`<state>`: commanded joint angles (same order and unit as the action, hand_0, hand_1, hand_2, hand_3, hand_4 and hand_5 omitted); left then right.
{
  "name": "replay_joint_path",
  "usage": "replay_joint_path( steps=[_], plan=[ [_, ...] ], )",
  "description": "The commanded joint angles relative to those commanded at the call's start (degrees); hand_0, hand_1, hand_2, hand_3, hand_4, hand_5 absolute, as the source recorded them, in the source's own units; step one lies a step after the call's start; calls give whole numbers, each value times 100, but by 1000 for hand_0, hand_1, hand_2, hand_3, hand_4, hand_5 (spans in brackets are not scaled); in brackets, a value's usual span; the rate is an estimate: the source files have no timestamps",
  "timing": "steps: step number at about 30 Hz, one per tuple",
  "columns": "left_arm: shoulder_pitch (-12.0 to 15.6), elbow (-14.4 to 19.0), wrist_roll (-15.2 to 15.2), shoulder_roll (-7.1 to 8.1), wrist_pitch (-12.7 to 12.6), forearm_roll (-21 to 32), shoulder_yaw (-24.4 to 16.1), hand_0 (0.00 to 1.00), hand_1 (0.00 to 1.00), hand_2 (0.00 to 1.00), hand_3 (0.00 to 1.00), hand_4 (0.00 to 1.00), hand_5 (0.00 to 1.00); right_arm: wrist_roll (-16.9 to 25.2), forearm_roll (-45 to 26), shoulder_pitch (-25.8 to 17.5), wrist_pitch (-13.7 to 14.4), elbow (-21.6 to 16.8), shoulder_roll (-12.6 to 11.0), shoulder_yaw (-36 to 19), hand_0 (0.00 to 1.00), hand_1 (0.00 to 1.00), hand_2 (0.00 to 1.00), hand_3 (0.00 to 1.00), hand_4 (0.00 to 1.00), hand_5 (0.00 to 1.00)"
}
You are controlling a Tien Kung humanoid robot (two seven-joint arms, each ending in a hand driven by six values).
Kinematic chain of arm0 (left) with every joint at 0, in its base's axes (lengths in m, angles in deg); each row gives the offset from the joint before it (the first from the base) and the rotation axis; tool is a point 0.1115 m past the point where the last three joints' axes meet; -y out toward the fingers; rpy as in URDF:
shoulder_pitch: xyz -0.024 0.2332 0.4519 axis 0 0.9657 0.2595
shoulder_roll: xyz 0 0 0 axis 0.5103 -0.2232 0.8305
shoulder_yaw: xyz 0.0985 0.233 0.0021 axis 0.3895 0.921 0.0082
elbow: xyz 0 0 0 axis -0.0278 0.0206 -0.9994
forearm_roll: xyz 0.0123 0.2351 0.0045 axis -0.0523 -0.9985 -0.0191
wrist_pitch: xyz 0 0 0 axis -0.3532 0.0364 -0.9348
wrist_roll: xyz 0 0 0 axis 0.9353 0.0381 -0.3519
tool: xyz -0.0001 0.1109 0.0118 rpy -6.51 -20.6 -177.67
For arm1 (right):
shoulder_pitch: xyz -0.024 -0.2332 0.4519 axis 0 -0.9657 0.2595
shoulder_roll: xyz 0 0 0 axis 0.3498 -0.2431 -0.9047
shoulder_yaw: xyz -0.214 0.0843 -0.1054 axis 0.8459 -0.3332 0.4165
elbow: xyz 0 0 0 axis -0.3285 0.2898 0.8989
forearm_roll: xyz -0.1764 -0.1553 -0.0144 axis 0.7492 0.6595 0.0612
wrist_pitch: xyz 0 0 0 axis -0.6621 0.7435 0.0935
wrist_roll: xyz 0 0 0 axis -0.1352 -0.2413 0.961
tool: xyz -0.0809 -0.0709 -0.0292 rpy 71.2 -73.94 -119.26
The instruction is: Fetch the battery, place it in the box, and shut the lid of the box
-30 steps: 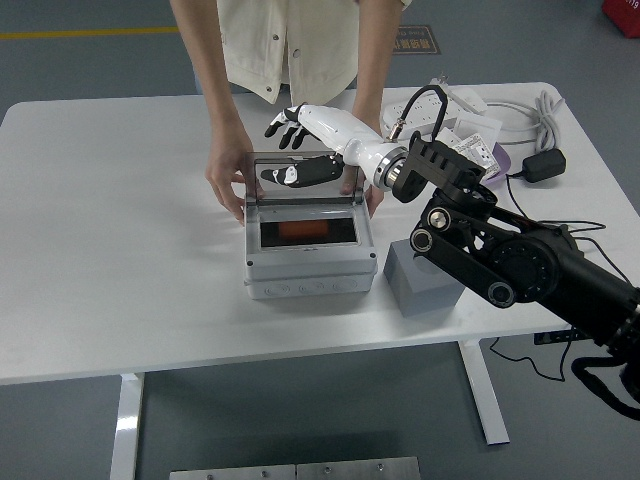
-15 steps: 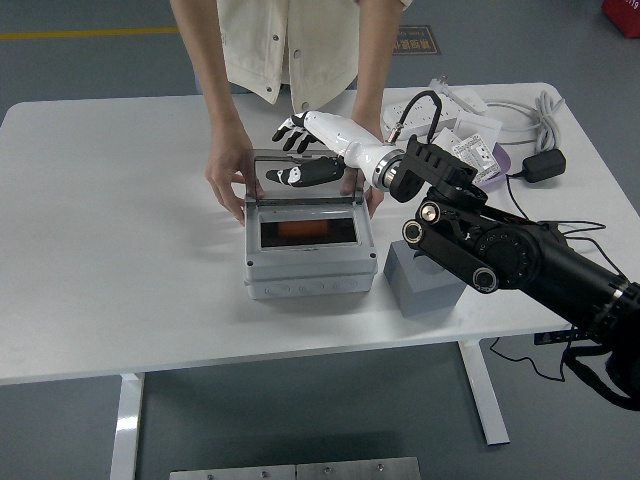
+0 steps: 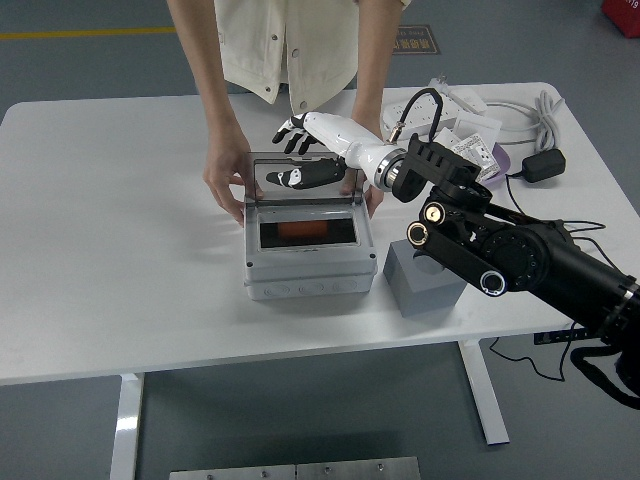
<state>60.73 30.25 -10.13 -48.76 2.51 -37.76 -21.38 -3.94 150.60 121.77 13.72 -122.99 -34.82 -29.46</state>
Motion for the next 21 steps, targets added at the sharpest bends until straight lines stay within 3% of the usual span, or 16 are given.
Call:
replay_joint_path(
  steps=[15,21],
  plan=[
    [17,0,1,-9,-15,75,58,607,745,577,532,164,2,-248,119,-2,-227,-441,-161,15,644,563,620,742,866,510],
    [18,0,11,-4,-26,118,97,607,745,577,532,164,2,-444,151,-28,-442,-683,-258,6,611,548,619,744,865,511]
  ],
)
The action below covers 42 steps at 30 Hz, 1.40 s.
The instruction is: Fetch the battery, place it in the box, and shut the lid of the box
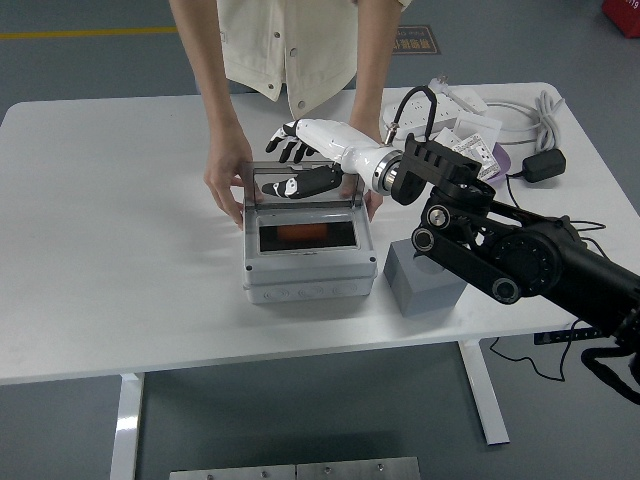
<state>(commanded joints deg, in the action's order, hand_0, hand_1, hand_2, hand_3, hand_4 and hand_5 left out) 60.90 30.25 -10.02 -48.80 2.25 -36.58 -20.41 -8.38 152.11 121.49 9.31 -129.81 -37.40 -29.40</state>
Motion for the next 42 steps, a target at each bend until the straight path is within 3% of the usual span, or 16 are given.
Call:
replay_joint_path(
  steps=[9,15,42],
  plan=[
    [20,0,-29,-16,-1,-159,-143,606,745,577,531,163,2,-566,150,-97,-519,-724,-272,-126,533,536,619,762,861,509],
    [22,0,-27,-13,-6,-138,-124,606,745,577,532,163,2,-770,81,-90,-725,-1004,-361,-132,513,530,621,768,859,510],
    [34,0,-32,-28,-11,-161,-130,604,745,576,530,159,2,-1148,-348,-190,-1329,-1391,-515,-189,425,513,629,780,850,518]
  ],
)
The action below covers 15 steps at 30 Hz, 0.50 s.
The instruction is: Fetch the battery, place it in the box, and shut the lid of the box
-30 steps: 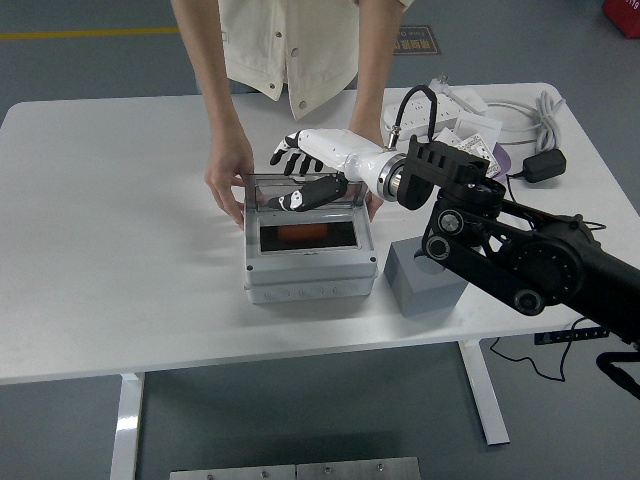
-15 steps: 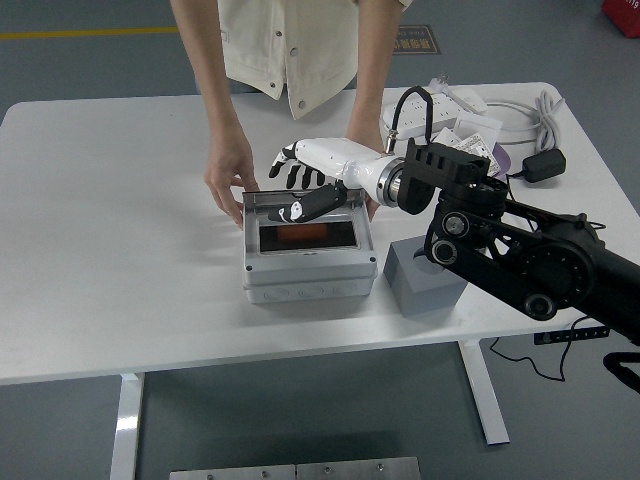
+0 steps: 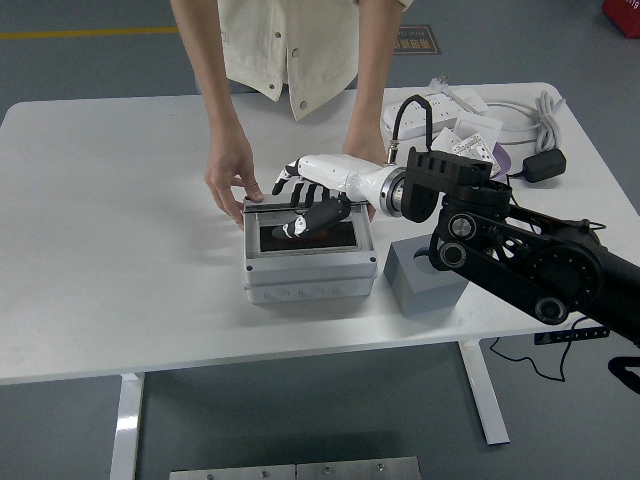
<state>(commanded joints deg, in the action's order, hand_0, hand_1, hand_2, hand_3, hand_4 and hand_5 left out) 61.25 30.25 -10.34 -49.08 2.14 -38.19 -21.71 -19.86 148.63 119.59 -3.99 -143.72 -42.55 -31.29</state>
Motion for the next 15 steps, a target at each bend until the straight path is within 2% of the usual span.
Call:
replay_joint_path(
  steps=[9,15],
  plan=[
    [-1,0,7,-11,-5,42,24,602,744,575,528,156,2,16,-143,-42,-28,0,-49,-40,429,513,633,781,850,526],
    [-10,0,28,-3,-18,153,108,601,744,574,528,155,2,-31,-274,-69,-142,-5,-95,15,424,510,635,782,849,529]
  ],
)
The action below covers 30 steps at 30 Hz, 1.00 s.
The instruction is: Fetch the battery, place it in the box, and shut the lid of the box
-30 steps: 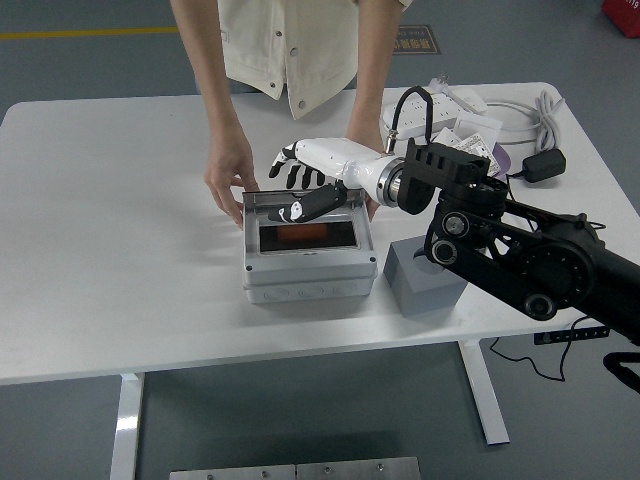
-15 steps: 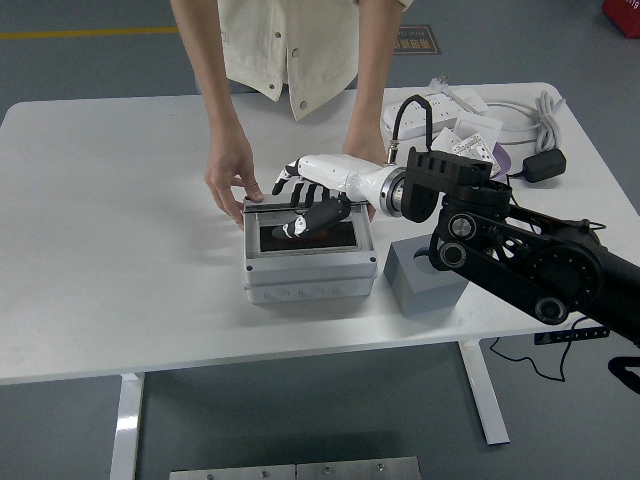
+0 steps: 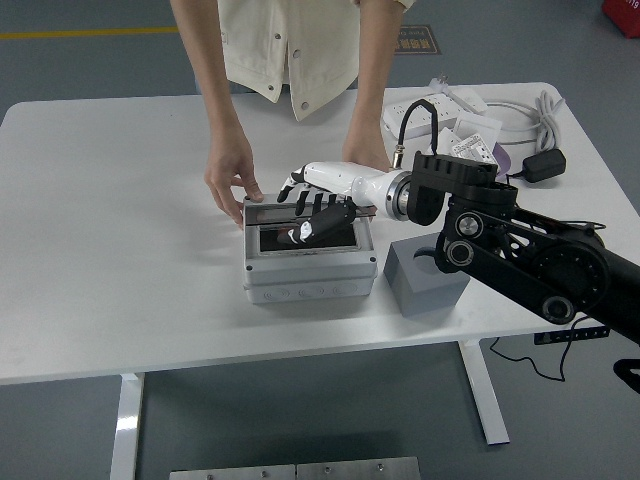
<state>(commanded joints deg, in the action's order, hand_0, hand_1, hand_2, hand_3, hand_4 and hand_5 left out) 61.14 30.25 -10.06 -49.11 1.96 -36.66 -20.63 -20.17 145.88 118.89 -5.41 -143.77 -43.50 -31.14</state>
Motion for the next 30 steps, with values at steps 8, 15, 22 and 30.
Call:
replay_joint_path(
  steps=[8,15,22,30],
  plan=[
    [5,0,12,9,-7,38,23,598,745,574,527,151,2,47,-81,-29,36,5,-30,-5,426,514,637,786,851,539],
    [4,0,18,7,-6,64,52,598,744,574,527,148,2,77,-58,-89,86,22,-60,-109,421,511,639,788,851,547],
    [21,0,-4,4,0,-51,-58,599,745,574,527,148,2,40,47,-255,17,-151,-178,-576,418,509,640,788,850,550],
    [75,0,-56,-19,20,-308,-315,597,744,574,527,146,2,9,281,-897,-107,-701,-290,-1581,418,508,641,788,849,552]
  ],
)
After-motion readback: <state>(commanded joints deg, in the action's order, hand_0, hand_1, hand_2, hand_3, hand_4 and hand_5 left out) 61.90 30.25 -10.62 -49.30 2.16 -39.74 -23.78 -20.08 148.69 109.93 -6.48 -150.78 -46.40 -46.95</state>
